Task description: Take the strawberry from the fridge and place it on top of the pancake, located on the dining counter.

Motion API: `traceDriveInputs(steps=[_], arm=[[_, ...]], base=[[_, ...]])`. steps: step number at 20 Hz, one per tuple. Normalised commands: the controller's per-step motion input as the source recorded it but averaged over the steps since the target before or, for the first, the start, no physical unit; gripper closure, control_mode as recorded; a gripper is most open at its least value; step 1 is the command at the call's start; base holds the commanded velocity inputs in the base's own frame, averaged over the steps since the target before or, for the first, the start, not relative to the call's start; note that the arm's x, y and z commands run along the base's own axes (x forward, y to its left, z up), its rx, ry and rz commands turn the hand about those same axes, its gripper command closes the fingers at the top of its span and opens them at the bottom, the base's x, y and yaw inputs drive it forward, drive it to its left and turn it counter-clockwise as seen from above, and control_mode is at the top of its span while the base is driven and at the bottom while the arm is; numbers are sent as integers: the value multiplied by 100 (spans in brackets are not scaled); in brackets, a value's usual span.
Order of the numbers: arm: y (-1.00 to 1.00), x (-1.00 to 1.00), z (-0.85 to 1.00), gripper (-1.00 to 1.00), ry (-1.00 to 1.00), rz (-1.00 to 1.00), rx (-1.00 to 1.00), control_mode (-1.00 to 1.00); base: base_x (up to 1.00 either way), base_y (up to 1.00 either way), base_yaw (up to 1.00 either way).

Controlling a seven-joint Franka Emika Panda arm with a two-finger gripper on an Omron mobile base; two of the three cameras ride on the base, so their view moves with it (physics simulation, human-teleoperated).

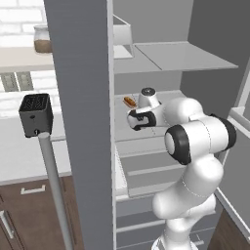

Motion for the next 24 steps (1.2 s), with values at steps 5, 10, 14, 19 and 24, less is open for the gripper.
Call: traceDriveInputs(steps=[5, 10, 14, 19, 24], arm=[[-7, -26, 1, 100, 0, -1, 0, -100], [-28, -82, 46, 100, 4, -1, 3, -100], [-45, -100, 80, 100, 10, 4, 6, -100], [-24, -100, 70, 100, 1, 11, 2, -100], [3, -100, 85, 100, -1, 4, -5, -100]], base=[[0, 0, 0], [0, 0, 0], [0, 0, 0], [0, 0, 0], [0, 0, 0]])
